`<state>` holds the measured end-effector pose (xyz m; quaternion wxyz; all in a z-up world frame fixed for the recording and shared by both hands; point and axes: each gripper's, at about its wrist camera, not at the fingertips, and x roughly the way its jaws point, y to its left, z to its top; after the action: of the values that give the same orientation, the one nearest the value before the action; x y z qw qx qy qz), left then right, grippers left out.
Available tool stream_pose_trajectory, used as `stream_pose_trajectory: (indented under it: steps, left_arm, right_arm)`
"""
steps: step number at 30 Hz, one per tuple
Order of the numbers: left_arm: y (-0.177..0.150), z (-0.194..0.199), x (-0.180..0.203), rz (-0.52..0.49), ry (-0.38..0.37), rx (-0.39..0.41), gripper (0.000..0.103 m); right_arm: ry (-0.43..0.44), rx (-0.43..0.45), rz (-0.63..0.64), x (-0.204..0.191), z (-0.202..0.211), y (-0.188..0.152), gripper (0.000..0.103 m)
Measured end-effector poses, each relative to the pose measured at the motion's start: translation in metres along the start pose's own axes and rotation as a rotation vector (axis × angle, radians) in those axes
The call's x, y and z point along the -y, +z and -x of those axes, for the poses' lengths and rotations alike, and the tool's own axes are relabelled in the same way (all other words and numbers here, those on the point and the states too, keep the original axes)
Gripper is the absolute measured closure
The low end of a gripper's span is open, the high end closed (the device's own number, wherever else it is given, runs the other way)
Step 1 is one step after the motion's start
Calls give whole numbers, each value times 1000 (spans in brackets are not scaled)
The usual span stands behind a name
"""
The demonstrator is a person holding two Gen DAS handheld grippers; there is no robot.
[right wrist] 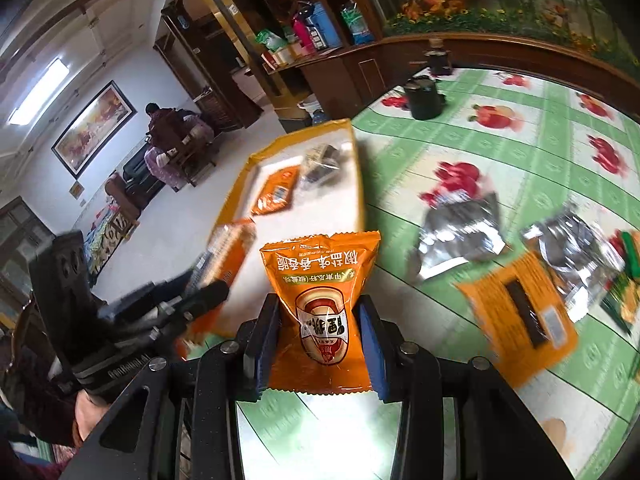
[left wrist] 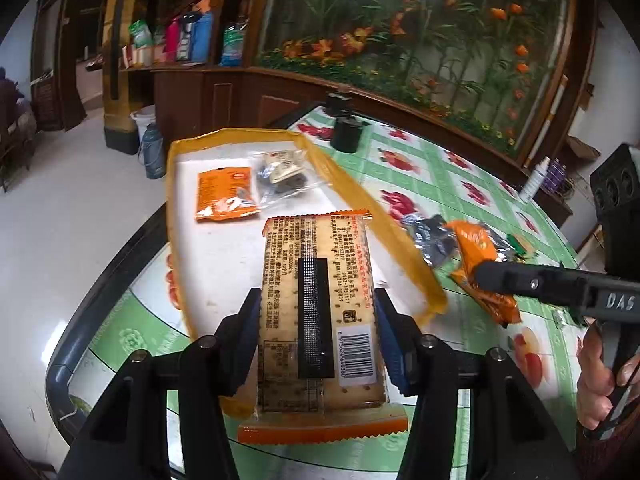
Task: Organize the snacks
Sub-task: 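Bring the cake bar to the tray with the left while the right drops its bag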
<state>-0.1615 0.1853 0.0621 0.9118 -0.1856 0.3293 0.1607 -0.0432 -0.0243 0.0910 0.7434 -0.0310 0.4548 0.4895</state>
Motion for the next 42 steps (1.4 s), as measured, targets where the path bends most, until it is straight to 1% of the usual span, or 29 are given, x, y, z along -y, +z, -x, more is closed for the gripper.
stream_pose_trajectory:
  steps: [4, 11, 15, 19, 25, 31, 34, 38, 39, 42]
  left_arm:
    - [3, -7, -14, 24, 16, -9, 50]
    - [9, -31, -21, 34, 45, -35, 50]
    - [8, -43, -18, 30, 54, -53, 50]
    - [5, -47, -15, 17, 64, -55, 50]
    - [6, -49, -14, 14, 72, -49, 50]
    - [5, -50, -15, 15, 72, -46, 50]
    - [5, -50, -14, 10, 78, -46, 50]
    - [4, -49, -13, 8, 85, -45, 50]
    - [4, -49, -13, 6, 86, -45, 49]
    - [4, -48, -13, 7, 78, -43, 48]
  right_arm:
    - [15, -15, -12, -9, -21, 18, 61]
    - [37, -40, -22, -23, -61, 50, 61]
    - [25, -52, -26, -28, -90, 65, 61]
    - [-17, -38, -20, -30, -109, 74, 61]
    - [-48, -52, -15, -26, -134, 76, 61]
    - [-66, -53, -3, -26, -141, 74, 61]
    - [-59, -56, -5, -27, -141, 73, 60]
    - [-60, -51, -4, -27, -141, 72, 58]
    - [-55, -54, -5, -27, -141, 72, 55]
    - [-41, -63, -11, -26, -140, 71, 54]
